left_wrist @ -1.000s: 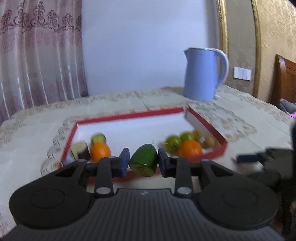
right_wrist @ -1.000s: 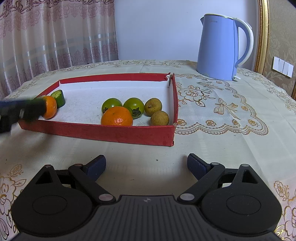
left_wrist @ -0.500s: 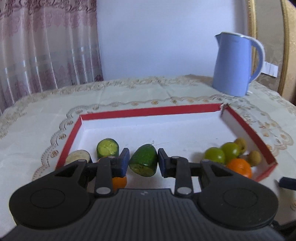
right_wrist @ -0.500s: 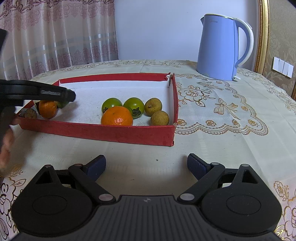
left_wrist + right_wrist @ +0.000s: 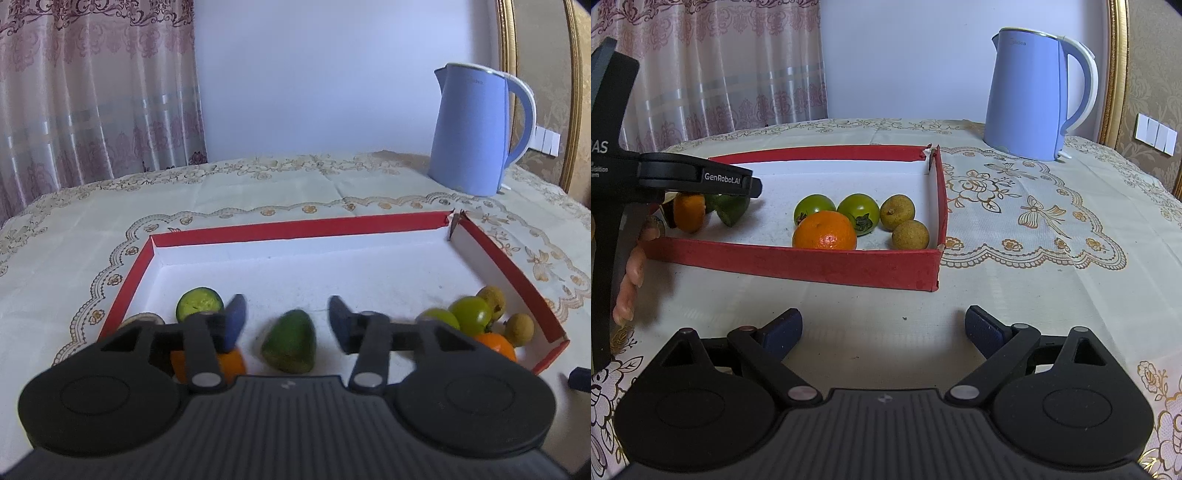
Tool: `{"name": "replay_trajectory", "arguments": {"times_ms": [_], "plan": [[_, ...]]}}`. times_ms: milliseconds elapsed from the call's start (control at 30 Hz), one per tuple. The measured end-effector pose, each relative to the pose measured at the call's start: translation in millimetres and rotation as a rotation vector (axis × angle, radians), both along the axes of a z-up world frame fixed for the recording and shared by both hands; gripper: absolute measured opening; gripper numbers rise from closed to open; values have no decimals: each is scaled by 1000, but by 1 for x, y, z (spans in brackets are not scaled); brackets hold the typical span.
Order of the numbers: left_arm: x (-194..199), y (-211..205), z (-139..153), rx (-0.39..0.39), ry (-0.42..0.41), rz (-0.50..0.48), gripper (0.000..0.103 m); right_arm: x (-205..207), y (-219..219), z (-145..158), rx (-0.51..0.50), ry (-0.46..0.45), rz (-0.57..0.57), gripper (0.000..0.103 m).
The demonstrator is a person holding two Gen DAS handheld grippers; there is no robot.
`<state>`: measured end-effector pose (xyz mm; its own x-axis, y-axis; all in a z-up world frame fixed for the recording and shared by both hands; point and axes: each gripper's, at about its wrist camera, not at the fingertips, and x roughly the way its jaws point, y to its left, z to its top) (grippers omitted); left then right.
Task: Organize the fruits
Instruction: 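Carry the lime into the tray beside the green tomatoes and open the left gripper, then withdraw the open left gripper from the tray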
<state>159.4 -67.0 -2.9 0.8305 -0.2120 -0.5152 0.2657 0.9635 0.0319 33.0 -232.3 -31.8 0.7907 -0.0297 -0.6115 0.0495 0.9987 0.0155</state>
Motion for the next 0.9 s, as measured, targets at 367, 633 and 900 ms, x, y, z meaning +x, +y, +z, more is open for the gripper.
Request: {"name": "replay_trajectory", "arguments": {"times_ms": [367, 633, 900], "plan": [[-22, 8, 5, -21, -29, 24, 81, 0, 0, 0, -1, 0, 0, 96], [-44, 16, 12, -50, -24, 14, 82, 0, 0, 0, -2, 0, 0, 96], [-89, 31, 24, -36, -59, 80, 95, 0, 1, 0, -4, -2, 0, 96]]}}
